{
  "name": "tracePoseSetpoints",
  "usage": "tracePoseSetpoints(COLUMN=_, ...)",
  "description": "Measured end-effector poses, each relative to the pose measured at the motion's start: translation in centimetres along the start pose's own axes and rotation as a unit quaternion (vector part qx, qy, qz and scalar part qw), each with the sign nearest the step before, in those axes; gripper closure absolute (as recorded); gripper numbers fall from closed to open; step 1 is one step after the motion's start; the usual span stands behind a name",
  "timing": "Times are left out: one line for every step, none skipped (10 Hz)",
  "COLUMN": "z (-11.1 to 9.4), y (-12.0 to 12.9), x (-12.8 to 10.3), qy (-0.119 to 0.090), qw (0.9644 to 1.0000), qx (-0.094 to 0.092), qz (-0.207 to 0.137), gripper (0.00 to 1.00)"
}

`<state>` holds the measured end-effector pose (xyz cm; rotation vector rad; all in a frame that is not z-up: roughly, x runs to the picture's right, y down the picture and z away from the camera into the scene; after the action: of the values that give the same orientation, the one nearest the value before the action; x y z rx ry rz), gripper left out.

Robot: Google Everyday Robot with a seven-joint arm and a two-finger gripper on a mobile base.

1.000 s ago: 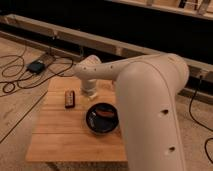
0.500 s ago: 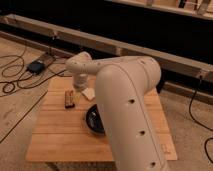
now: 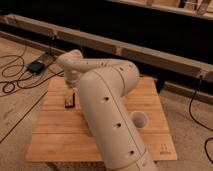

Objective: Place the eraser on the white sponge

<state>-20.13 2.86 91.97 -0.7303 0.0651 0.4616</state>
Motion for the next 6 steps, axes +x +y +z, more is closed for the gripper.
tracePoseSetpoints(z=0.5, y=0.3, x=-1.0, qy=0.0, qw=1.0, qx=-0.003, qz=-0.002, gripper=0.2)
tracePoseSetpoints(z=1.1, y=0.6, x=-1.9, qy=0.0, qw=1.0, qx=-0.008, qz=-0.002, gripper=0.2)
tracePoseSetpoints(z=1.4, y=0.9, x=-2.3, qy=0.0, qw=0.9999, qx=-0.01, qz=-0.001, gripper=0.2)
tracePoseSetpoints(z=2.0, y=1.3, x=-2.8, qy=0.002, qw=0.9999, qx=-0.014, qz=0.002, gripper=0.2)
tracePoseSetpoints(z=2.3, y=1.6, x=-3.1, qy=0.003, qw=0.9999, qx=-0.015, qz=0.004, gripper=0.2)
tracePoseSetpoints(z=2.8, y=1.9, x=-3.2, qy=0.005, qw=0.9999, qx=-0.016, qz=0.006, gripper=0.2)
